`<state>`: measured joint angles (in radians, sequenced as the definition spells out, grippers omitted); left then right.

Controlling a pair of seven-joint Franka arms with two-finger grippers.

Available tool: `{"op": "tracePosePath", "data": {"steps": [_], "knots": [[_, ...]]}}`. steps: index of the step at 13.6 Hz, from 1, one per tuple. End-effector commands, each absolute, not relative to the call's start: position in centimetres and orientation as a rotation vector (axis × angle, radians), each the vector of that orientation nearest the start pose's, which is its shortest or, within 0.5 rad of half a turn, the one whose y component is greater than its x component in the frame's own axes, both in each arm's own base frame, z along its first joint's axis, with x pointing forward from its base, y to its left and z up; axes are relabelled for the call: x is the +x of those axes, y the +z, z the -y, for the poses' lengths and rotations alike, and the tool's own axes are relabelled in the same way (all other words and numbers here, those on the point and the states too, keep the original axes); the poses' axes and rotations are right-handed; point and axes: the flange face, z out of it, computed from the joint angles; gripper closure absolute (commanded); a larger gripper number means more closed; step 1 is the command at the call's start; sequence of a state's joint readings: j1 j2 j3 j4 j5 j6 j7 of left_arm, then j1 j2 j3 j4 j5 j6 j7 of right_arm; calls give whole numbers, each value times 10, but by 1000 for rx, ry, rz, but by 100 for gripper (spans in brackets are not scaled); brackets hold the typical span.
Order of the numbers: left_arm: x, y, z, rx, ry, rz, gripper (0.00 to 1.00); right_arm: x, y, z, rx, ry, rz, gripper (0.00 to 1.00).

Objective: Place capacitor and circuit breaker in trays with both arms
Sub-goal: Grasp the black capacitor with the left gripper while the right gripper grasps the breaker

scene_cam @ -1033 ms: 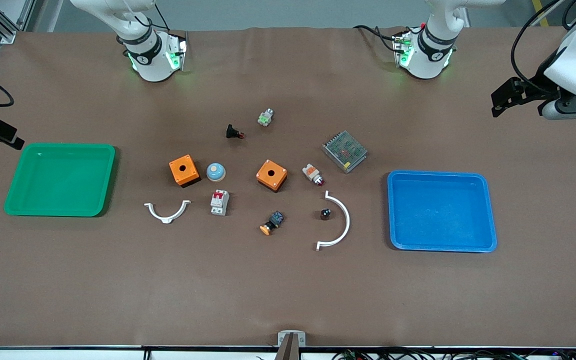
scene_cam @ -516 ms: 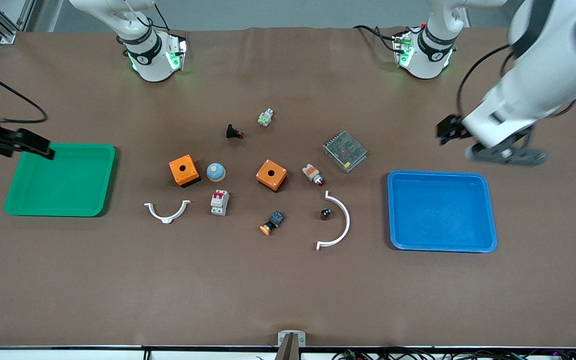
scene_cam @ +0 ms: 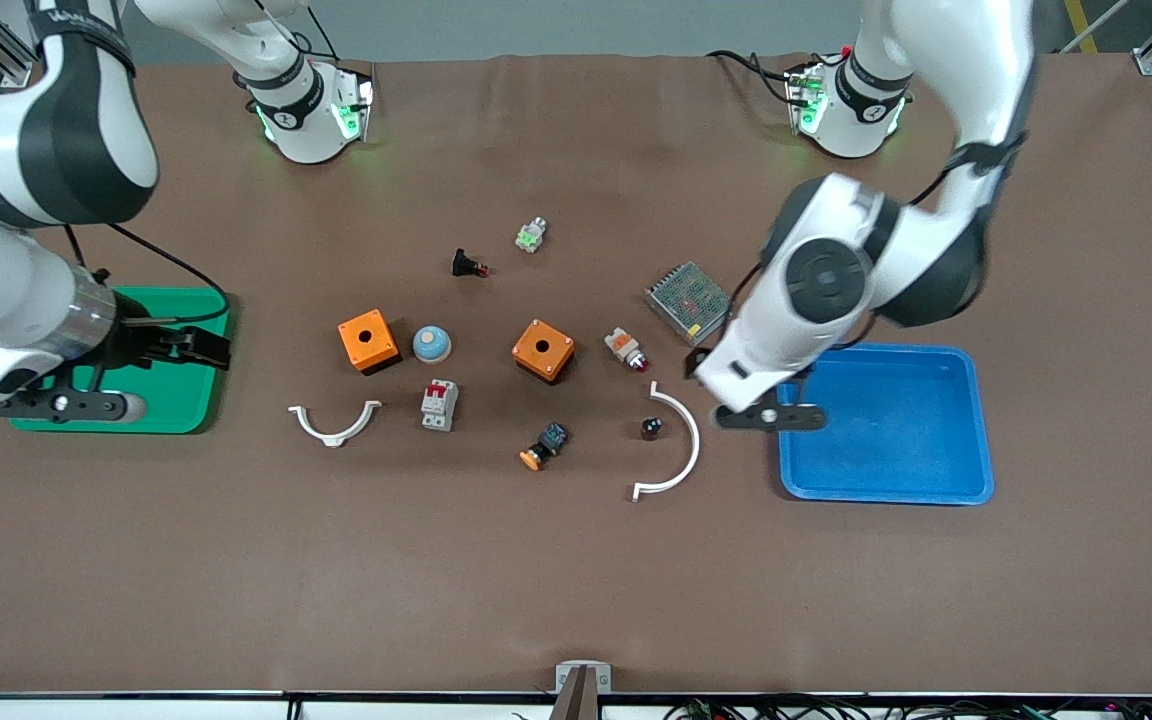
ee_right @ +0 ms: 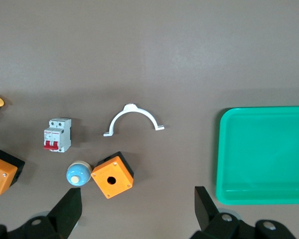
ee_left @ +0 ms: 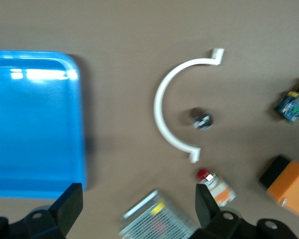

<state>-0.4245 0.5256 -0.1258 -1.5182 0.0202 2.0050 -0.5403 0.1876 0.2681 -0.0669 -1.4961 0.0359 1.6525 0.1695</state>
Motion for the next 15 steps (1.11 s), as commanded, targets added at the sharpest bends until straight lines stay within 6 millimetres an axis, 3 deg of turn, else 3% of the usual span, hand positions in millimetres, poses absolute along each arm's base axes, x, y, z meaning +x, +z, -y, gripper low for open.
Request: {"op": "tracePosePath", "data": {"steps": [1, 4, 5, 7, 11, 15], "knots": [[602, 300, 387, -3190, 38, 80, 9, 636, 488, -104, -3144, 183, -114, 0], [595, 254, 407, -3194, 40, 90, 19, 633, 441, -155, -3117, 224, -137, 0], [592, 243, 411, -3192, 42, 85, 22, 628, 422, -179, -3116, 221, -202, 0], [592, 226, 413, -3195, 33, 81, 28, 616, 390, -209, -3115, 176, -244, 0], [595, 201, 413, -3209, -22, 71, 35, 603, 317, -242, -3109, 86, -181, 0], [598, 188, 411, -3218, -53, 67, 42, 604, 277, -261, -3107, 32, -145, 0]]}}
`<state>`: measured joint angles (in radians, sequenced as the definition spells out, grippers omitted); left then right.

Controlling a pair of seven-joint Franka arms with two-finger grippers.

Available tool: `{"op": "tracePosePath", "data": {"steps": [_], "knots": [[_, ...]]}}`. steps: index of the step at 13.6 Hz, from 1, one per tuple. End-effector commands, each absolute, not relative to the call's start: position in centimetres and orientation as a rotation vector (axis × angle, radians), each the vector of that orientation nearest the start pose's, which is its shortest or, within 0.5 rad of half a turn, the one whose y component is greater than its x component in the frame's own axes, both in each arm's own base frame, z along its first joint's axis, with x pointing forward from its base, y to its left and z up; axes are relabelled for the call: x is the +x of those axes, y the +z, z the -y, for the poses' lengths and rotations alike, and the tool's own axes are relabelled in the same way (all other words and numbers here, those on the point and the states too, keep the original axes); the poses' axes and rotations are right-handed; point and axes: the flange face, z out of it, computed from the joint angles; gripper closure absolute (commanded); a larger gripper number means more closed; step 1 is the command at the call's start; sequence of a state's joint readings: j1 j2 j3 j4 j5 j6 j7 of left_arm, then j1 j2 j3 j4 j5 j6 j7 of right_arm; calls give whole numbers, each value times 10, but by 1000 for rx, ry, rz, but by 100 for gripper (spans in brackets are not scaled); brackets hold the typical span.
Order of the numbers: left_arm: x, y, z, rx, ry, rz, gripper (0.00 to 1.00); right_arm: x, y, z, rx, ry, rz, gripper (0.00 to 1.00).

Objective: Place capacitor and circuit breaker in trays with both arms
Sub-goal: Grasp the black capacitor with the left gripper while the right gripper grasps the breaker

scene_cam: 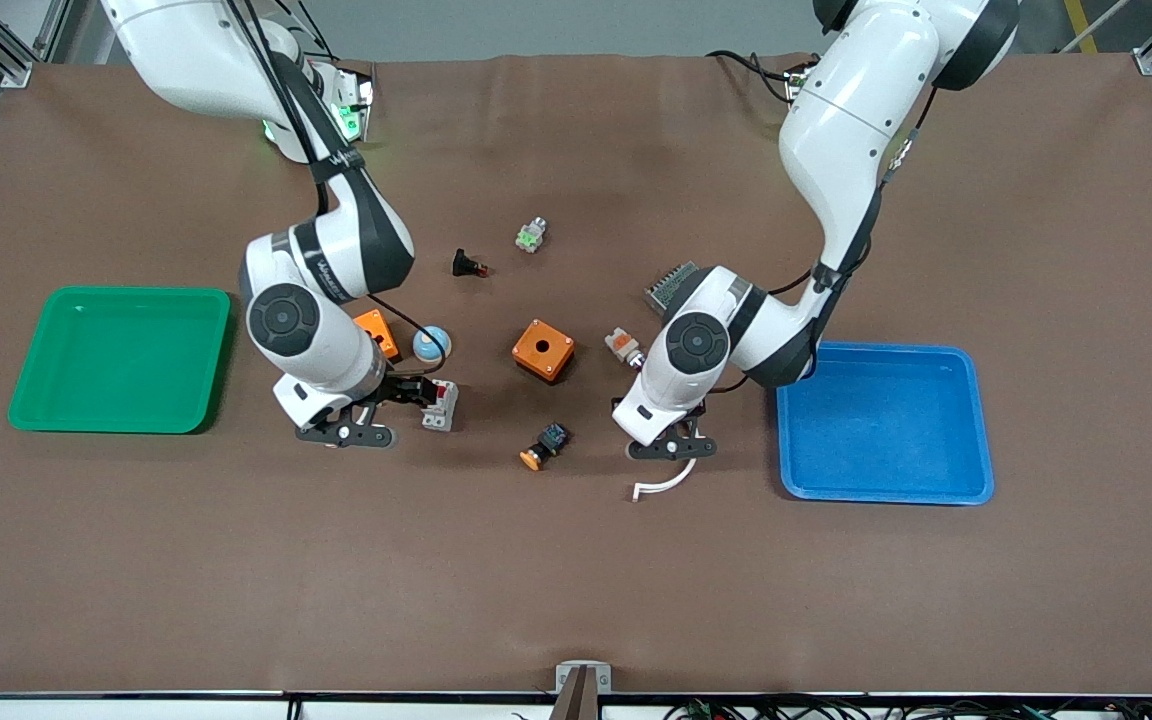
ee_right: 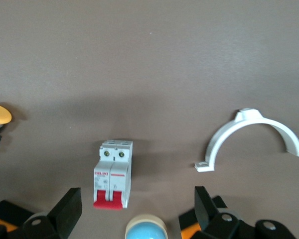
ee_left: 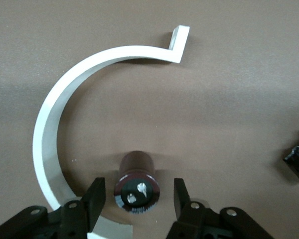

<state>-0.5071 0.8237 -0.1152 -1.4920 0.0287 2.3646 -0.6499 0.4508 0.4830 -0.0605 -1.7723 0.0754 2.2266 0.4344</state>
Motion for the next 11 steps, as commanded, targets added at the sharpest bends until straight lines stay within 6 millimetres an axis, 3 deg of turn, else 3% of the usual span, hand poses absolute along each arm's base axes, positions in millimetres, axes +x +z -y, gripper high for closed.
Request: {"op": "tracePosePath", "data": {"steps": [1, 2, 6, 9, 11], "knots": [[598, 188, 411, -3217, -54, 66, 46, 604, 266, -266, -3109, 26, -134, 0], [598, 188, 411, -3217, -54, 63, 53, 601, 262, -273, -3109, 26, -119, 0], [606, 197, 402, -3210, -86, 73, 98, 594, 247, -283, -3088, 76, -141, 0], [626, 239, 378, -3205, -172, 134, 99, 590, 236, -288, -3095, 100, -127, 0], [647, 279, 336, -3182, -178, 215, 100, 587, 229, -290, -3101, 115, -121, 0]]}}
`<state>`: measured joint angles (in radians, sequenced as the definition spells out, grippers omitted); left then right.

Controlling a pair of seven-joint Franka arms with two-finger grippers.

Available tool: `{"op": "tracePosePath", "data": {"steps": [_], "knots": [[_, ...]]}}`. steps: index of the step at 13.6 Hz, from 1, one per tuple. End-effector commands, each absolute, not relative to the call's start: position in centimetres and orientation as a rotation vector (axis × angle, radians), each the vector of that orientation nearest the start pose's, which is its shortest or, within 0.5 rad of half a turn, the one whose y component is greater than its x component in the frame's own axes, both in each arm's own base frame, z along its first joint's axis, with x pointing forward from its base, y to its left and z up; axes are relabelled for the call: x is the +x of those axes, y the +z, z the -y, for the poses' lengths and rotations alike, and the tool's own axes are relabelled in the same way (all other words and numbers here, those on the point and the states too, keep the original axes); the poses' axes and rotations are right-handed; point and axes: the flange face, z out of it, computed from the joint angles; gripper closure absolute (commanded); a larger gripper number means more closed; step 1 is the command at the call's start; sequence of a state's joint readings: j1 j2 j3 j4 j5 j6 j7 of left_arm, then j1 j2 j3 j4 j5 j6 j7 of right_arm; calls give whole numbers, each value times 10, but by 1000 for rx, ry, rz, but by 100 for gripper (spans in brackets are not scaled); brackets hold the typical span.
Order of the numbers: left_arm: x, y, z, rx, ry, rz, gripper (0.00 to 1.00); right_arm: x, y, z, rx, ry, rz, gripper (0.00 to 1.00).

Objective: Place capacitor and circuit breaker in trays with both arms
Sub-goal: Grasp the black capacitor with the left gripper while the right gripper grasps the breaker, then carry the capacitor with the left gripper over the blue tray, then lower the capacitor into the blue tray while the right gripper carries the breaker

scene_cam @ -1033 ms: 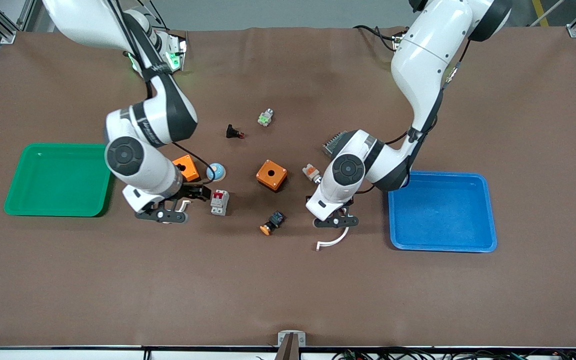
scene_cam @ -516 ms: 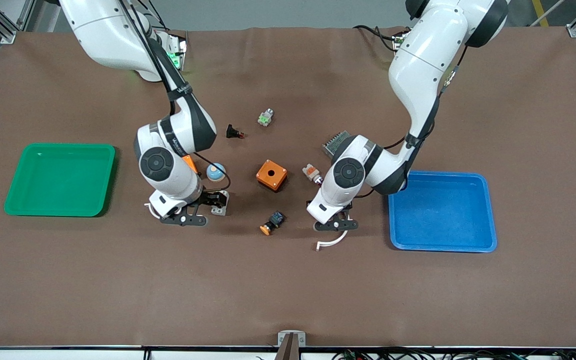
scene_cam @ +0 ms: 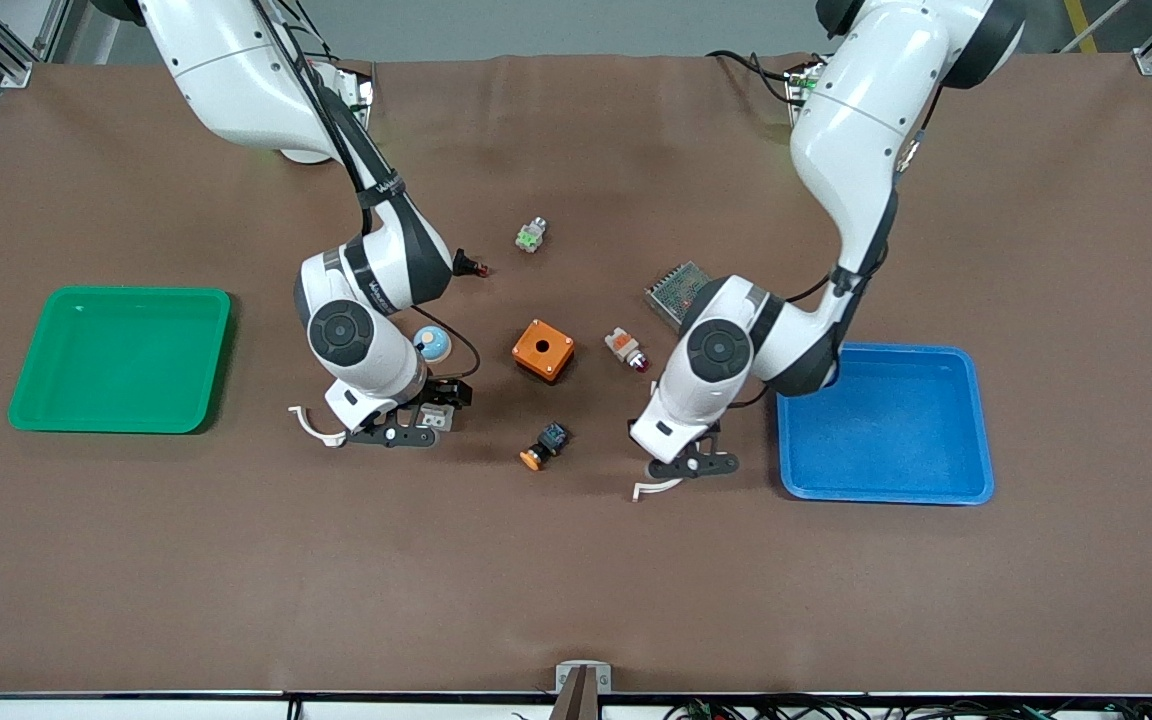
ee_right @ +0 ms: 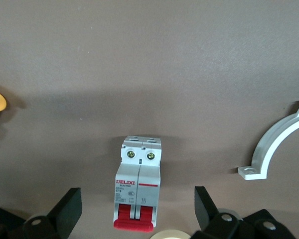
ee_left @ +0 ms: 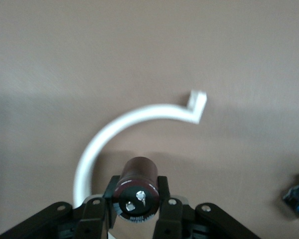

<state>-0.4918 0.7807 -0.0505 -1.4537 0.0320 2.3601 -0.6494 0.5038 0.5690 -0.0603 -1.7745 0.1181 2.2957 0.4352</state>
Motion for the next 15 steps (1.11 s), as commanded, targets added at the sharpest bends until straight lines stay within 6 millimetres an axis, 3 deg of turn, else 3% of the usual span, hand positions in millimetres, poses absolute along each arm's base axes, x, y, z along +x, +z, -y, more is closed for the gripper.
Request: {"op": "tracePosePath", "data": {"steps": [1, 4, 7, 11, 13, 15], "knots": [[655, 297, 313, -3173, -170, 231, 100, 588, 229, -289, -3101, 115, -123, 0], [665, 317, 238, -3149, -132, 225, 100, 587, 226, -290, -3103, 119, -121, 20], [663, 309, 164, -3130, -68, 181, 100, 586, 224, -291, -3104, 120, -119, 47], [649, 274, 96, -3109, 33, 222, 100, 586, 223, -292, -3104, 121, -118, 80], [635, 249, 82, -3106, 56, 251, 100, 586, 234, -289, -3104, 140, -107, 86], [623, 222, 64, -3112, 25, 288, 99, 588, 263, -281, -3106, 179, -113, 87]]}}
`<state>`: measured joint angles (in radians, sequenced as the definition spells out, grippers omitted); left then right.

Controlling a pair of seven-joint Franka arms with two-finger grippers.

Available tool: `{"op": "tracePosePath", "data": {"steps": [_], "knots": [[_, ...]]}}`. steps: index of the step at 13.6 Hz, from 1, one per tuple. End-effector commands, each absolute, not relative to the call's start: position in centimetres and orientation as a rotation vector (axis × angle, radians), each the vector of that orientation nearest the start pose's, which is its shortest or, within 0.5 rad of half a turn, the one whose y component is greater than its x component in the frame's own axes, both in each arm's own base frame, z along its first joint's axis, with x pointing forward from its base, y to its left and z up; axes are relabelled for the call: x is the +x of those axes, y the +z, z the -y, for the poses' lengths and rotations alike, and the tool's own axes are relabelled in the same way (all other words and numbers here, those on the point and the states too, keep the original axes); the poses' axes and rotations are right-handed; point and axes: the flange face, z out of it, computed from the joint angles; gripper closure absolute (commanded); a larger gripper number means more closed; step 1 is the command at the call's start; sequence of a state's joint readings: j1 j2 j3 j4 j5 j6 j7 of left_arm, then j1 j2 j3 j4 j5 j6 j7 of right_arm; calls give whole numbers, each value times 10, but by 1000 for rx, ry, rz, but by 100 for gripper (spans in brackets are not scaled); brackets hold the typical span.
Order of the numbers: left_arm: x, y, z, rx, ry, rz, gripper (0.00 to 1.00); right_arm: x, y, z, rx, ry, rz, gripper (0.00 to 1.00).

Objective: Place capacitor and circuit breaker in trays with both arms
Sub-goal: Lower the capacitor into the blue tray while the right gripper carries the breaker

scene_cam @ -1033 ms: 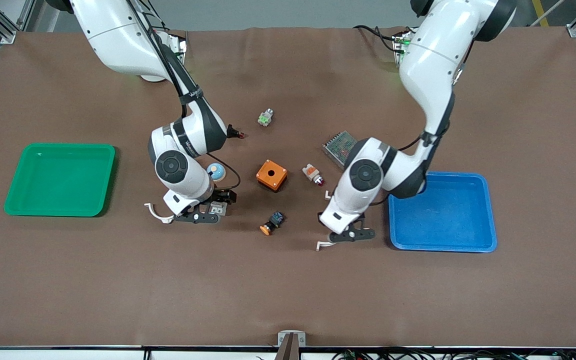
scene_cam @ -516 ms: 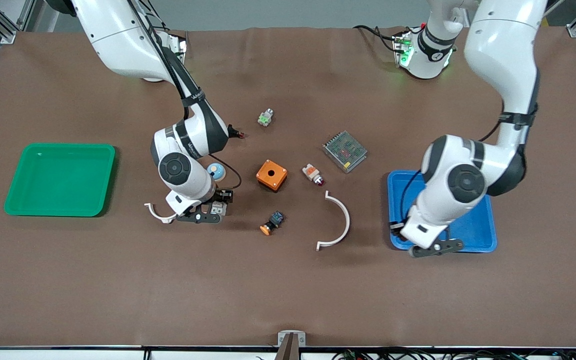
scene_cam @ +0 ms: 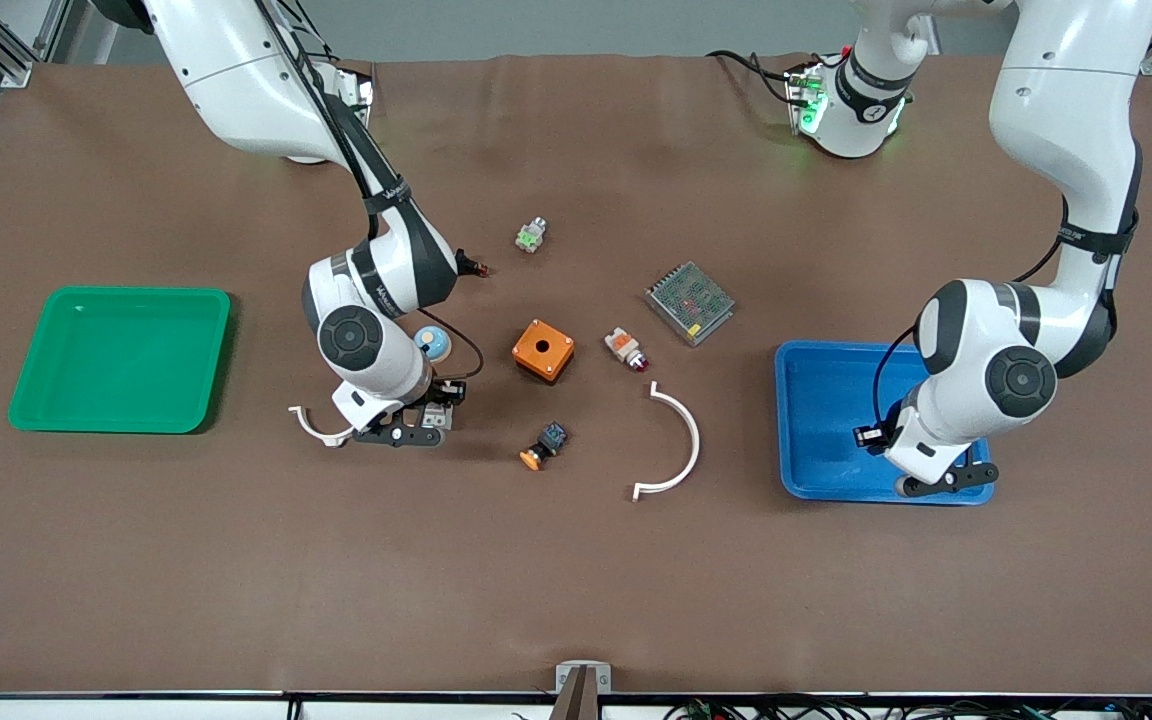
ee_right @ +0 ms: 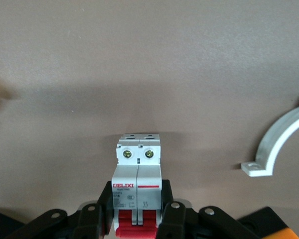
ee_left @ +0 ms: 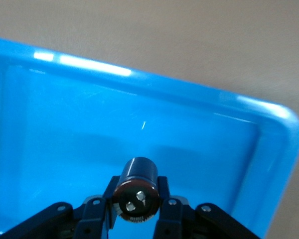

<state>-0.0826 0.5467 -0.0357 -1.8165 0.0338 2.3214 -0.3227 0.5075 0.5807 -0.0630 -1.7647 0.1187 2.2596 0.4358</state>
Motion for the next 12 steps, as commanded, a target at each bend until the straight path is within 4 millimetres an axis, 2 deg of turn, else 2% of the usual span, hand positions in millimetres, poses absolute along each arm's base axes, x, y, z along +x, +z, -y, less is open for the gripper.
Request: {"op": "tracePosePath", "data": {"steps": [1, 3, 4, 6, 7, 8, 9, 10, 12], "knots": [[619, 214, 64, -3114, 23, 287, 99, 592, 288, -268, -3101, 195, -134, 87], [617, 206, 63, -3113, 35, 286, 94, 602, 343, -236, -3102, 275, -140, 87], [616, 202, 63, -3113, 45, 286, 83, 611, 373, -205, -3103, 334, -156, 87], [618, 202, 64, -3115, 40, 265, 30, 628, 417, -121, -3074, 430, -154, 87], [620, 209, 64, -3117, 26, 261, 0, 632, 430, -73, -3051, 463, -144, 87], [622, 221, 64, -3118, 5, 261, 0, 632, 434, -20, -3034, 485, -143, 87], [626, 242, 66, -3122, -43, 259, 0, 631, 434, 28, -3035, 482, -114, 87], [628, 267, 65, -3124, -98, 264, 0, 626, 427, 85, -3044, 486, -74, 87], [635, 329, 63, -3126, -196, 273, 0, 614, 416, 159, -3047, 473, -88, 87]]}}
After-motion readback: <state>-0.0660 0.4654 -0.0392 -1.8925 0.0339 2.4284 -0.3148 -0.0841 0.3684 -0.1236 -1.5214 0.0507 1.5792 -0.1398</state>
